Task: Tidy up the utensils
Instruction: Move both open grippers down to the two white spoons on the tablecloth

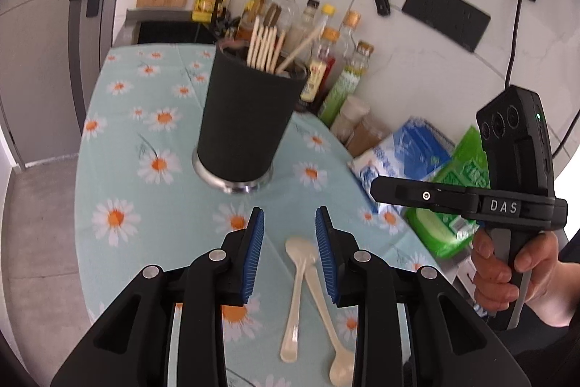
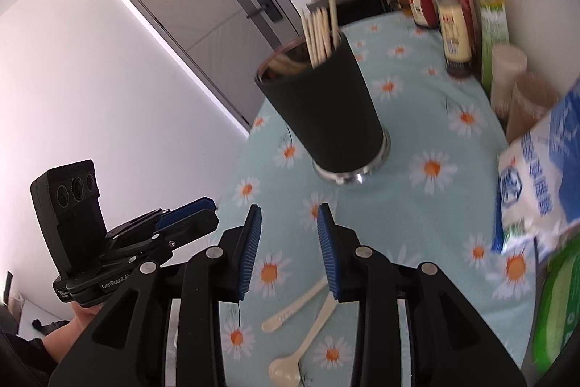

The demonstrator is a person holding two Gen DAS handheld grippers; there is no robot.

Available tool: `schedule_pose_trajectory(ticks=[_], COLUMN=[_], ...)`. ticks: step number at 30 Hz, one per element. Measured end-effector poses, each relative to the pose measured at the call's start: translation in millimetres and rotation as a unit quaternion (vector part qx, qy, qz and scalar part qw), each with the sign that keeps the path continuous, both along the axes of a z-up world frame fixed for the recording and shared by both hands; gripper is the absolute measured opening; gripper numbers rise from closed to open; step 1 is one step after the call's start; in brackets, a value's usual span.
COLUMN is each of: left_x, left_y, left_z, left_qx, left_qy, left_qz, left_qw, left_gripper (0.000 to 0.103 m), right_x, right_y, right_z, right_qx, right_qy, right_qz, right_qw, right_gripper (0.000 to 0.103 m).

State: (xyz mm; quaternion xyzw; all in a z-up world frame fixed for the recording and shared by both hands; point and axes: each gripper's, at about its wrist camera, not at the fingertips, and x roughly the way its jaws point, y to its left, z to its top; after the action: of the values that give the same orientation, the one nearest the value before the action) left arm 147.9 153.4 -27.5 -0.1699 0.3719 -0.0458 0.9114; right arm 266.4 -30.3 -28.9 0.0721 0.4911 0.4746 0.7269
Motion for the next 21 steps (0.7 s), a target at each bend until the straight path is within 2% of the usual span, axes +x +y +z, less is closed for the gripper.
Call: schedule_pose_trajectory(ticks=[5, 8, 17, 21], left_x=[0.1, 4.7, 47.3, 68.2], left_y=[-12.4, -15.0, -18.2, -25.7], left_z=[-21.7, -39.4, -81.8, -92.2], left_qx=[0.003, -0.009, -0.069, -0.067], left_qy=[0.049, 0.086, 0.172, 0.200], left_qz=[-0.028, -0.044, -0.108, -0.138], left_qw=[0.9984, 0.9953, 0.9767, 0.9677], left_gripper=[0.029, 0.029, 0.029, 0.029], right_x=[-5.8, -10.2, -24.3, -31.7], right_y=[-8.6, -13.9, -33.9, -41.8], right_z=[-27.3, -41.8, -70.0, -77.2], right_qx=[-0.010, -0.017, -0.023, -0.028], right_qy=[0.052, 0.083, 0.132, 0.144], right_qz=[0.004, 0.007, 0.014, 0.015], right_qw=[0.999, 0.996, 0.991, 0.989], right_gripper=[0.033, 0.033, 0.033, 0.033])
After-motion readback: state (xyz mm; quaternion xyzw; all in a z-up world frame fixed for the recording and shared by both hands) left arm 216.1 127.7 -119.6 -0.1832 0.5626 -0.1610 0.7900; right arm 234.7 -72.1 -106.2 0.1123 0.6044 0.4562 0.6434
